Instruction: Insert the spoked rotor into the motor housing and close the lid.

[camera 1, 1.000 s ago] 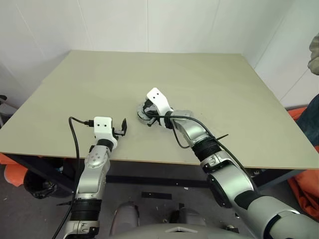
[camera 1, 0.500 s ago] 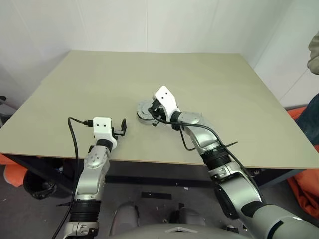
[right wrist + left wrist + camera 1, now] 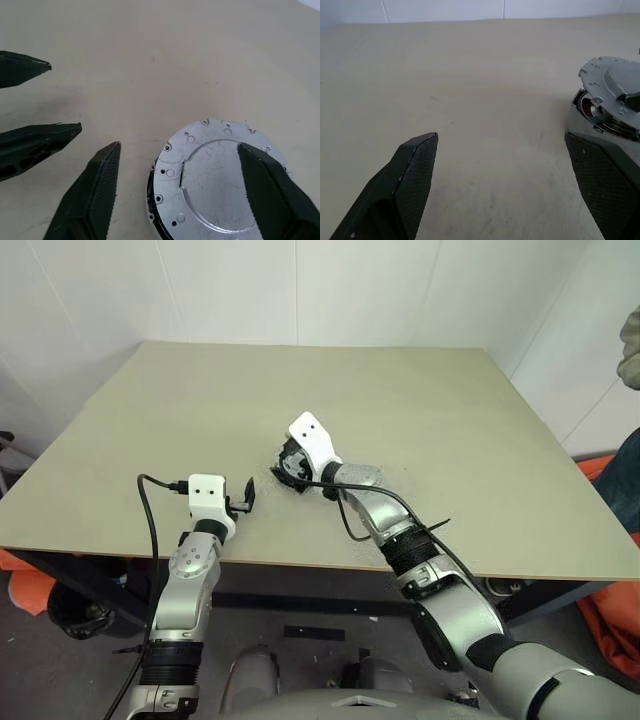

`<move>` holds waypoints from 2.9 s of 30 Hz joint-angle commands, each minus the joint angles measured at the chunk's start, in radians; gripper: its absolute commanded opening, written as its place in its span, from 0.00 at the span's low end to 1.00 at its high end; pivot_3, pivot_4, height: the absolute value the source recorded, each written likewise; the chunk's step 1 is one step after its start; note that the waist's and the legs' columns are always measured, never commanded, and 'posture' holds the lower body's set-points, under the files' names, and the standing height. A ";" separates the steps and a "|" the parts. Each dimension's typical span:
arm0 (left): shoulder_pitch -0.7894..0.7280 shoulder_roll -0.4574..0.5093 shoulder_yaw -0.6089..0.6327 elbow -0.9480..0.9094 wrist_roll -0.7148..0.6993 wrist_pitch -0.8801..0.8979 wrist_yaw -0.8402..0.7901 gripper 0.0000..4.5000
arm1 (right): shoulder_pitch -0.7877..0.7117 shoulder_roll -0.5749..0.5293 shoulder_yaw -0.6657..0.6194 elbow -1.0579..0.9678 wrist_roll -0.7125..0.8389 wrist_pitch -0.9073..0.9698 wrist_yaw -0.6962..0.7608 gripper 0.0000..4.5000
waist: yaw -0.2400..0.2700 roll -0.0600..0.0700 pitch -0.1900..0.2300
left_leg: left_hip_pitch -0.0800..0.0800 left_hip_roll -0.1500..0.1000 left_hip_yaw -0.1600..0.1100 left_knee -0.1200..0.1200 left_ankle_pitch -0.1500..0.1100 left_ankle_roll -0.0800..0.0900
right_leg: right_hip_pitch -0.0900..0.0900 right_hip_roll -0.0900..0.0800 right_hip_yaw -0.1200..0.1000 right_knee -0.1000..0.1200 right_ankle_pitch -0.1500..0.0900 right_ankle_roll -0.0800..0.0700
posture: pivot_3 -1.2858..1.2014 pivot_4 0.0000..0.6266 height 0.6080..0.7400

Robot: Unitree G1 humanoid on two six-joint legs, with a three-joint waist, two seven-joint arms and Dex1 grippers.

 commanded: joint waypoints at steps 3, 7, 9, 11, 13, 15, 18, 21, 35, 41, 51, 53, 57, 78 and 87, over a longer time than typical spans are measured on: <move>0.001 0.004 0.003 -0.048 0.001 -0.006 0.004 0.95 | -0.070 0.018 -0.022 0.069 0.003 -0.071 -0.021 0.99 | -0.001 0.000 0.000 | -0.001 0.000 0.000 0.000 0.000 0.000 | 0.000 0.000 0.000 0.000 0.000 0.000 | 0.52 0.00 1.00; 0.006 0.005 0.003 -0.053 0.001 -0.004 0.004 0.95 | -0.087 0.024 -0.039 0.103 0.003 -0.089 -0.055 0.99 | 0.000 0.000 0.000 | 0.000 0.000 0.000 0.000 0.000 0.000 | 0.000 0.000 0.000 0.000 0.000 0.000 | 0.52 0.00 1.00; 0.007 0.005 0.003 -0.054 0.001 -0.003 0.004 0.95 | -0.094 0.024 -0.047 0.118 0.004 -0.093 -0.068 0.99 | 0.000 0.000 0.000 | 0.000 0.000 0.000 0.000 0.000 0.000 | 0.000 0.000 0.000 0.000 0.000 0.000 | 0.52 0.00 1.00; 0.008 0.006 0.003 -0.055 0.001 -0.003 0.003 0.95 | -0.099 0.023 -0.054 0.129 0.004 -0.096 -0.077 0.99 | 0.000 0.000 0.000 | 0.000 0.000 0.000 0.000 0.000 0.000 | 0.000 0.000 0.000 0.000 0.000 0.000 | 0.52 0.00 1.00; 0.009 0.007 0.002 -0.055 0.001 -0.003 0.002 0.95 | -0.103 0.022 -0.062 0.142 0.005 -0.099 -0.088 0.99 | 0.000 0.000 0.000 | 0.000 0.000 0.000 0.000 0.000 0.000 | 0.000 0.000 0.000 0.000 0.000 0.000 | 0.52 0.00 1.00; 0.009 0.007 0.001 -0.055 0.001 -0.003 0.001 0.95 | -0.108 0.022 -0.072 0.158 0.006 -0.099 -0.099 0.99 | 0.000 0.000 0.000 | 0.000 0.000 0.000 0.000 0.000 0.000 | 0.000 0.000 0.000 0.000 0.000 0.000 | 0.52 0.00 1.00; 0.011 0.008 0.002 -0.057 0.001 -0.002 0.000 0.95 | -0.113 0.018 -0.077 0.179 0.003 -0.107 -0.104 0.99 | 0.000 0.000 0.000 | 0.000 0.000 0.000 0.000 0.000 0.000 | 0.000 0.000 0.000 0.000 0.000 0.000 | 0.52 0.00 1.00; 0.010 0.009 0.002 -0.058 0.000 -0.001 -0.001 0.95 | -0.116 0.018 -0.080 0.194 0.003 -0.112 -0.105 0.99 | -0.001 0.000 0.000 | 0.000 0.000 0.000 0.000 0.000 0.000 | 0.000 0.000 0.000 0.000 0.000 0.000 | 0.52 0.00 1.00; 0.015 0.010 0.001 -0.073 -0.001 0.009 -0.002 0.95 | -0.125 0.026 -0.087 0.233 0.006 -0.103 -0.116 0.99 | -0.001 0.000 0.000 | 0.000 0.000 0.000 0.000 -0.001 0.002 | 0.000 0.000 0.000 0.000 0.000 0.000 | 0.52 0.00 1.00; 0.015 0.009 0.001 -0.075 -0.002 0.009 -0.002 0.95 | -0.129 0.028 -0.090 0.242 0.004 -0.092 -0.118 0.99 | -0.001 0.000 0.000 | 0.000 0.000 0.000 0.000 -0.001 0.002 | 0.000 0.000 0.000 0.000 0.000 0.000 | 0.52 0.00 1.00; 0.010 0.008 0.001 -0.073 -0.002 0.009 -0.001 0.95 | -0.139 0.034 -0.102 0.247 0.008 -0.082 -0.120 0.69 | -0.001 0.000 0.000 | 0.000 0.000 0.000 0.000 -0.001 0.002 | -0.001 0.000 0.000 0.000 0.000 0.000 | 0.52 0.00 1.00; 0.008 0.008 0.001 -0.071 -0.003 0.008 -0.001 0.95 | -0.140 0.033 -0.104 0.246 0.009 -0.080 -0.119 0.69 | -0.002 0.000 0.000 | -0.001 0.000 0.000 0.000 -0.001 0.002 | -0.001 0.000 0.000 0.000 0.000 0.000 | 0.52 0.00 1.00; 0.005 0.007 0.002 -0.069 -0.003 0.007 -0.001 0.95 | -0.141 0.026 -0.097 0.233 0.009 -0.063 -0.093 0.69 | -0.003 0.000 0.000 | -0.001 0.000 0.000 0.000 -0.001 0.002 | -0.001 0.000 0.000 0.000 0.000 0.000 | 0.52 0.00 1.00; 0.005 0.007 0.002 -0.068 -0.006 0.007 -0.011 0.95 | -0.101 -0.005 -0.050 0.147 -0.008 -0.002 0.018 0.69 | -0.006 0.000 0.000 | -0.002 0.000 0.000 -0.001 -0.001 0.002 | -0.002 0.000 0.000 -0.001 0.000 0.000 | 0.52 0.00 1.00; 0.002 0.005 0.002 -0.068 -0.006 0.008 -0.007 0.95 | -0.103 -0.018 -0.015 0.147 -0.034 0.036 0.046 0.69 | -0.009 0.000 0.000 | -0.002 0.000 0.000 -0.001 -0.001 0.002 | -0.002 0.000 0.000 -0.001 0.000 0.000 | 0.52 0.00 1.00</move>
